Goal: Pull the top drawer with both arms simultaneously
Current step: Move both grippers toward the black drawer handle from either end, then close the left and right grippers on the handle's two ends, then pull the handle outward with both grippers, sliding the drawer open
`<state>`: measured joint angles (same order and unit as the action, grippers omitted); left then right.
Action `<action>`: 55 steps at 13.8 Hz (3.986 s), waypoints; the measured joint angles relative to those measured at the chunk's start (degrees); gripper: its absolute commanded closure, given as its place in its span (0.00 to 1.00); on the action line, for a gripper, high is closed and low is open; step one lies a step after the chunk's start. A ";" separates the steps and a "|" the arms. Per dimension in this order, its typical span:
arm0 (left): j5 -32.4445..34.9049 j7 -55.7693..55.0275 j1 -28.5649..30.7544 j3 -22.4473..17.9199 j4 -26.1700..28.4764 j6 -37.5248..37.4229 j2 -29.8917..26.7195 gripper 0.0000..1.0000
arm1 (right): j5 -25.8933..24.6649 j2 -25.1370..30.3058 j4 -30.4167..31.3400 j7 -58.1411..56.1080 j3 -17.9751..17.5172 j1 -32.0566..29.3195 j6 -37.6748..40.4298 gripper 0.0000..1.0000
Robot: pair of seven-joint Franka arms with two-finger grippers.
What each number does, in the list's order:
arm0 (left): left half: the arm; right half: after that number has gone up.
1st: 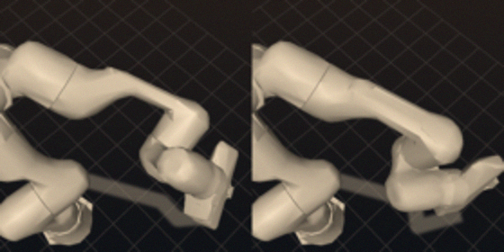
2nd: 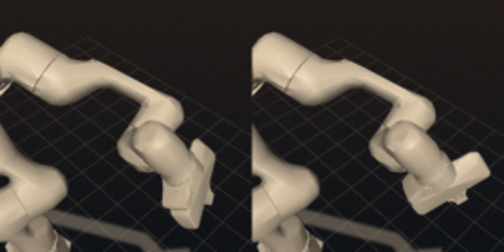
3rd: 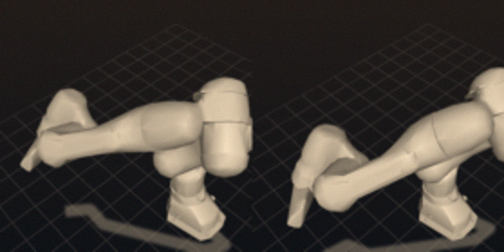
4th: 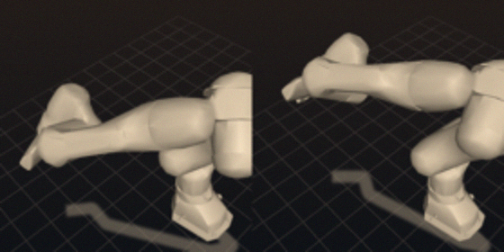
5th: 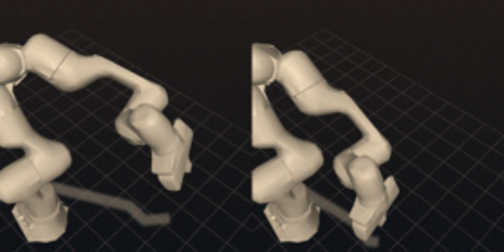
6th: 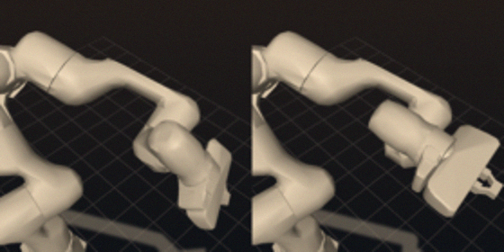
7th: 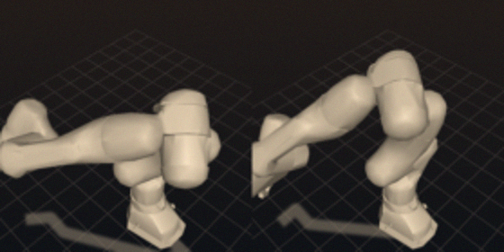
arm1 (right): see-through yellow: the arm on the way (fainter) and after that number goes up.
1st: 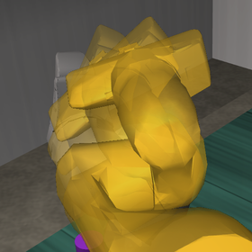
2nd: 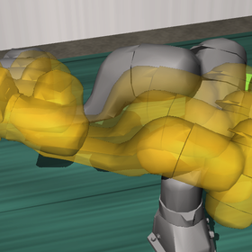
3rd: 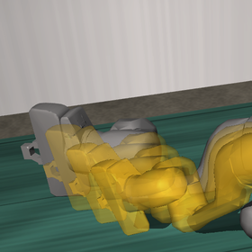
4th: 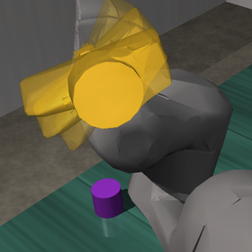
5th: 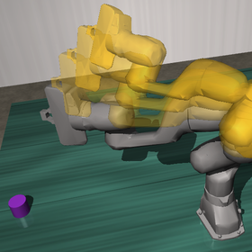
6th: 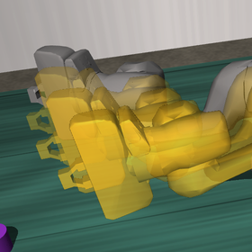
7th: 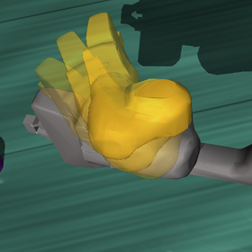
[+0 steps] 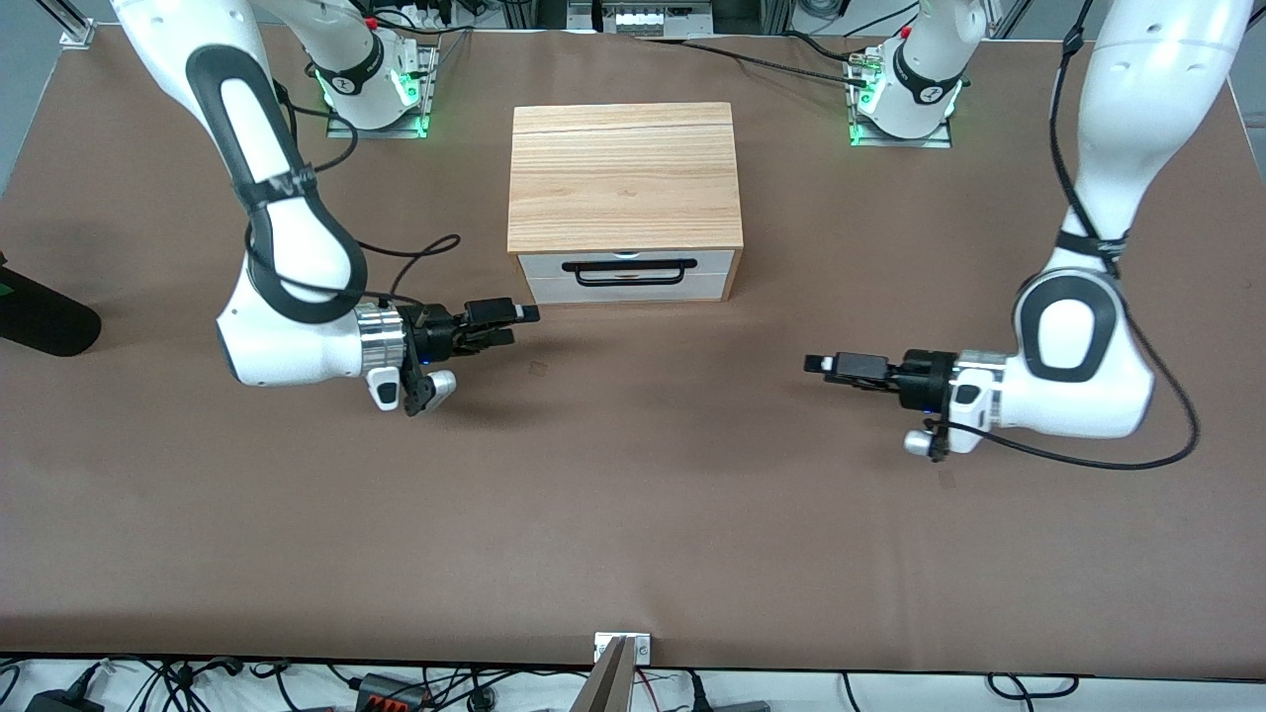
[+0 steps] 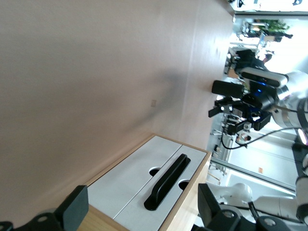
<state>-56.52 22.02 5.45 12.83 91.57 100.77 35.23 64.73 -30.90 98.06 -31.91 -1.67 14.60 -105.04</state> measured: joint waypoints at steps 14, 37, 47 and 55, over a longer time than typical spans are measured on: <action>-30.51 29.61 -6.90 4.36 16.32 9.20 3.53 0.13 | 23.36 -7.85 10.05 -21.34 -1.83 2.56 7.19 0.21; -36.93 41.19 -4.88 10.34 28.93 9.13 0.22 0.74 | 23.66 -8.30 11.77 -21.87 -2.01 3.41 9.23 1.00; -36.93 41.74 -4.63 10.49 29.00 9.17 0.22 0.82 | 23.65 -8.39 11.28 -22.25 -2.00 3.42 9.00 1.00; -37.12 42.91 -4.08 10.26 27.69 10.11 0.36 0.83 | 23.69 -11.22 6.48 -22.08 -1.88 3.36 9.32 1.00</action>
<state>-93.63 64.93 1.37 23.09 119.26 110.89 35.59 88.42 -42.12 104.54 -53.99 -3.55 17.96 -95.72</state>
